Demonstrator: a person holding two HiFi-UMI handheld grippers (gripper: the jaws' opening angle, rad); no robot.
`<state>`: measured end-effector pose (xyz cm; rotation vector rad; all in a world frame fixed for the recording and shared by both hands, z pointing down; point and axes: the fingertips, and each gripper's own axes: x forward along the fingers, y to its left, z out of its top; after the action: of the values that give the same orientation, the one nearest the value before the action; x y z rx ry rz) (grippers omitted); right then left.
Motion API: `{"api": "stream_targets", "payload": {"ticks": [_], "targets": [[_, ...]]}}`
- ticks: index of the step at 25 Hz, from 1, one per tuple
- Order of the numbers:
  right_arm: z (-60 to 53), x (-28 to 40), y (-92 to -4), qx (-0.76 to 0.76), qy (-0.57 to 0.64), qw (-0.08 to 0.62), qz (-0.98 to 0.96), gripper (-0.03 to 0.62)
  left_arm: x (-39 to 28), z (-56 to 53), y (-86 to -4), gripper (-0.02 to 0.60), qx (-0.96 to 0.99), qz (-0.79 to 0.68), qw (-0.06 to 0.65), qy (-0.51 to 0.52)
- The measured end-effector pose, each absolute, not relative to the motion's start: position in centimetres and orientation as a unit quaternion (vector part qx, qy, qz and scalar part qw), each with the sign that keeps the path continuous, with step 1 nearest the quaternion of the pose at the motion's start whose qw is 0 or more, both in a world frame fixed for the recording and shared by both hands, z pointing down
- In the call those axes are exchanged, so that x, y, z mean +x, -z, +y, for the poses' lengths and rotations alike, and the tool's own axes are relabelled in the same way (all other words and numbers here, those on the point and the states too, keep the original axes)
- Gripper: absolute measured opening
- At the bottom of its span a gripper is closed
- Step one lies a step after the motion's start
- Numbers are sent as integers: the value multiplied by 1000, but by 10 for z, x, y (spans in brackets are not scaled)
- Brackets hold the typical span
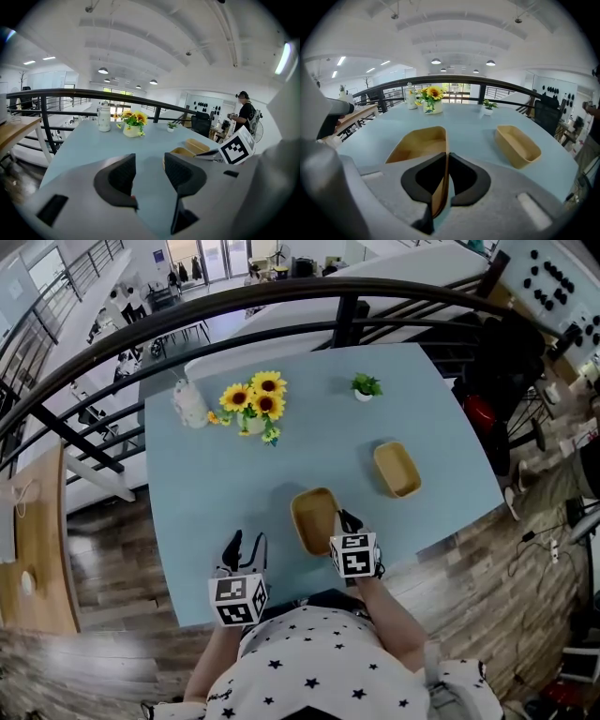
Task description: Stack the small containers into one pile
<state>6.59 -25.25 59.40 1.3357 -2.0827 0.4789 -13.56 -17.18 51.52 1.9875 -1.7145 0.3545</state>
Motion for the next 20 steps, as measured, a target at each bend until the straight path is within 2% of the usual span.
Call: {"api": "stream_targets", "payload": {"ticks": [20], "targets": [[-247, 35, -576, 534, -182, 280, -777, 25, -179, -169, -522, 187, 744, -606, 249, -132]]}}
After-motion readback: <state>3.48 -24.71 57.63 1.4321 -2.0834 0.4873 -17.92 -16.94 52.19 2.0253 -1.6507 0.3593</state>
